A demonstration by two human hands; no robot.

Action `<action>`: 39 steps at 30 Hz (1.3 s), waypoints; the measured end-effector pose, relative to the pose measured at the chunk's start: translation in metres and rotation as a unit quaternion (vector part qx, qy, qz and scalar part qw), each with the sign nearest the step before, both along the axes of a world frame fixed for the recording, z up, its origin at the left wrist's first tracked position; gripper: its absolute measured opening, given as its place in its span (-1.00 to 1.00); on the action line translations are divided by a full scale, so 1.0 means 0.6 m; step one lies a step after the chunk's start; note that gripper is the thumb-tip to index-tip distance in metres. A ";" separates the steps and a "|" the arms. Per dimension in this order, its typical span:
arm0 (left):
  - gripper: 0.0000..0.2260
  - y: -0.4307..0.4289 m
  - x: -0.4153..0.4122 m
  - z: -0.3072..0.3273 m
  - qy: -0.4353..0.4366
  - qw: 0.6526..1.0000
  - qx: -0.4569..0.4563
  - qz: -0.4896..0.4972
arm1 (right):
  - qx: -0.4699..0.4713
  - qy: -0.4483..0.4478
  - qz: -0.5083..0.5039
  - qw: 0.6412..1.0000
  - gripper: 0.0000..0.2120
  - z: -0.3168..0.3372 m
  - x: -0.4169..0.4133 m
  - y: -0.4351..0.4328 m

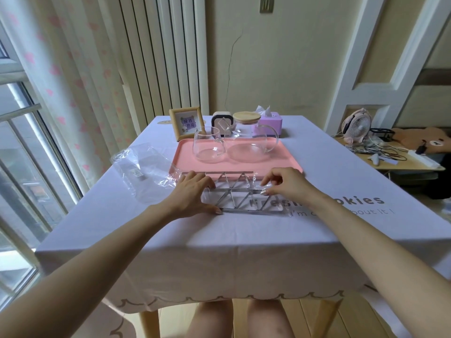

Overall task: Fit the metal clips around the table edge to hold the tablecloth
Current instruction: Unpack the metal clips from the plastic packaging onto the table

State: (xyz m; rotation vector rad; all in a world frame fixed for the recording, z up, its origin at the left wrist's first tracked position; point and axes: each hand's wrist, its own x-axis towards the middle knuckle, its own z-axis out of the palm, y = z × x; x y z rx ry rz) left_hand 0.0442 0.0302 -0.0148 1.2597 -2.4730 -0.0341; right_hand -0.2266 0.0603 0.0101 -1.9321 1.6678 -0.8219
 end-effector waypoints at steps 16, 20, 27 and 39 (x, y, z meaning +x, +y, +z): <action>-0.05 0.005 0.000 0.014 -0.030 0.999 -0.015 -0.007 | -0.012 -0.229 0.023 0.973 -0.75 -0.013 -0.032 0.003; -0.09 0.004 -0.003 0.023 -0.050 0.999 -0.015 -0.007 | -0.015 -0.282 0.007 0.959 -0.75 -0.015 -0.037 0.000; -0.11 0.008 0.004 0.038 -0.048 0.999 -0.015 0.002 | -0.005 -0.347 -0.057 0.936 -0.89 -0.021 -0.081 -0.002; -0.82 0.020 0.003 0.046 0.371 0.838 0.396 0.057 | 0.007 0.018 -0.084 0.996 -0.73 -0.002 -0.076 0.018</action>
